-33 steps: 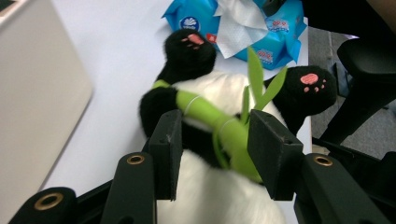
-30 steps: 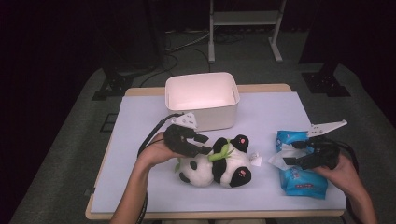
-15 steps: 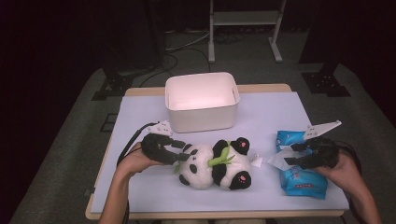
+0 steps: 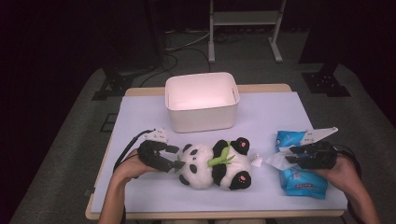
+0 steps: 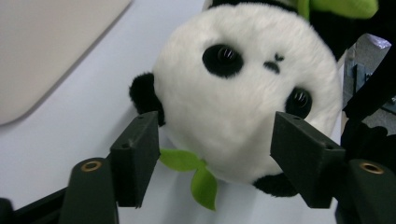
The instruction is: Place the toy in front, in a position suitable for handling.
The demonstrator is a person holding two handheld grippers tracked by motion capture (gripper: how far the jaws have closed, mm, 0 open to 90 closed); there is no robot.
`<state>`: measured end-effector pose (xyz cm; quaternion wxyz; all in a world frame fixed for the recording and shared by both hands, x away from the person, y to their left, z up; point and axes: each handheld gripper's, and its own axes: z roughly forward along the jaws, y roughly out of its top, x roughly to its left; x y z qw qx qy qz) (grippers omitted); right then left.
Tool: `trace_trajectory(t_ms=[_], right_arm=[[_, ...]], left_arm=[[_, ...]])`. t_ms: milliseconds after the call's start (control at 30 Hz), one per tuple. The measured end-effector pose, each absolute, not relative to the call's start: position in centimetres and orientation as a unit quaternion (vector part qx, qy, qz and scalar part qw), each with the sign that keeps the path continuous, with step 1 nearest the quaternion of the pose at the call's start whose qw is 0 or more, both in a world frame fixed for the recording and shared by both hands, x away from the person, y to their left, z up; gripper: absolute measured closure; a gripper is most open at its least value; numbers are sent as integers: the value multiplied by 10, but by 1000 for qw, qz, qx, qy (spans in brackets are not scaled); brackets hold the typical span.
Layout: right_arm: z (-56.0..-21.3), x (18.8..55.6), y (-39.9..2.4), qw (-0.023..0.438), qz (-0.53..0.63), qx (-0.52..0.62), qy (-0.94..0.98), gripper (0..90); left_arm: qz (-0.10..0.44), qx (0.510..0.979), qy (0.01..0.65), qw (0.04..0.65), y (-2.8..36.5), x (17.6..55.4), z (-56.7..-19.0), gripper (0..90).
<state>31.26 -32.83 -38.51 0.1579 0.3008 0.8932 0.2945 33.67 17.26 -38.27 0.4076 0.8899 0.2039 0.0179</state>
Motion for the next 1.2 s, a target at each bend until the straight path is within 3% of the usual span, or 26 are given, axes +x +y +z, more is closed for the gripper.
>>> trace_trajectory(t_ms=[33,67,167,233,400,1200], right_arm=[[-386,312,-329,172,291,302,891,697],[-386,312,-329,172,291,302,891,697],[-385,315,-330,178,289,316,886,827],[-384,317,-331,172,290,320,885,845],[-379,320,-338,145,319,334,875,859],[-345,319,-343,102,384,325,858,858]], left_arm=[[17,891,202,406,172,337,-385,292],[17,892,201,405,171,337,-387,292],[10,894,197,401,168,338,-393,272],[1,893,200,404,167,339,-396,283],[-14,889,195,415,166,339,-400,341],[-6,891,184,415,164,335,-399,294]])
